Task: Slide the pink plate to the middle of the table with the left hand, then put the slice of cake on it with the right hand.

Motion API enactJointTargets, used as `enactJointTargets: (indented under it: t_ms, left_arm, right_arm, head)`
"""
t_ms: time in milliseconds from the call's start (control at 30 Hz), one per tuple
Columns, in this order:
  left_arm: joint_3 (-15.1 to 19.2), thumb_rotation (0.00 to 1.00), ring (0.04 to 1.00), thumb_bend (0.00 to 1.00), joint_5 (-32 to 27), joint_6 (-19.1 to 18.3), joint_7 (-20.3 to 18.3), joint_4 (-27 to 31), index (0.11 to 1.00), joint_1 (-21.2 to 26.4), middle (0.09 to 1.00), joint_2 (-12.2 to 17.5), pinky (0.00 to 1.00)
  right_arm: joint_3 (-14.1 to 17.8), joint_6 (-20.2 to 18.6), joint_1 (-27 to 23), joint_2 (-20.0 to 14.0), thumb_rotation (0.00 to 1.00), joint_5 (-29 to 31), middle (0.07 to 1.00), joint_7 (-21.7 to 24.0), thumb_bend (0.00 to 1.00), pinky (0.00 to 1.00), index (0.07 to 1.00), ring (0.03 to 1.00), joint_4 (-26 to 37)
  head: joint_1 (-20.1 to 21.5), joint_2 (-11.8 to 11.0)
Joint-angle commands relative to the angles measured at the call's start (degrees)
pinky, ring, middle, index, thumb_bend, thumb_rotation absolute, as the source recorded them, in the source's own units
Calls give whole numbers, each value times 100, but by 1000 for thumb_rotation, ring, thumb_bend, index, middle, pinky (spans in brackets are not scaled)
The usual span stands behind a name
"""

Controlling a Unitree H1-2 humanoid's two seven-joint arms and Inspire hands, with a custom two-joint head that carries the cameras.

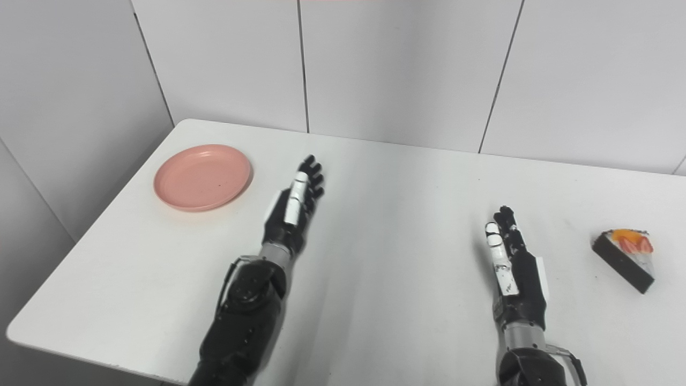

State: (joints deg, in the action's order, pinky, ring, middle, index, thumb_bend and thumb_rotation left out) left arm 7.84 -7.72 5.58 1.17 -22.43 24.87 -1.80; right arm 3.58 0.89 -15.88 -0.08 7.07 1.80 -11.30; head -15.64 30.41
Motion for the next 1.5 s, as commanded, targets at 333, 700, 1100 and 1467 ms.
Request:
enactJointTargets:
  t_ms: [333,700,1100,1467]
  left_arm:
    - [813,1000,835,677,-238,279,598,-79,827,936,814,660,904]
    - [1423,1000,733,655,-370,717,948,-707,738,1183,724,1301,774]
    - [1797,1000,719,669,-489,1481,1301,-1972,741,1401,720,1915,762]
    - [1978,1000,756,679,-606,2112,1424,-2953,758,1526,748,2340,785]
  right_arm:
    - [53,563,-100,-33,752,206,947,159,524,987,936,954,-215]
    - [104,644,-87,-52,734,362,950,294,508,998,939,963,-318]
    - [83,715,-37,-100,712,394,969,396,454,1000,959,969,-321]
    - [84,776,-6,-107,697,390,973,469,448,1000,961,968,-302]
  head:
    - [-154,-137]
    - [-258,-266]
    - [-316,-279]
    - [-351,-260]
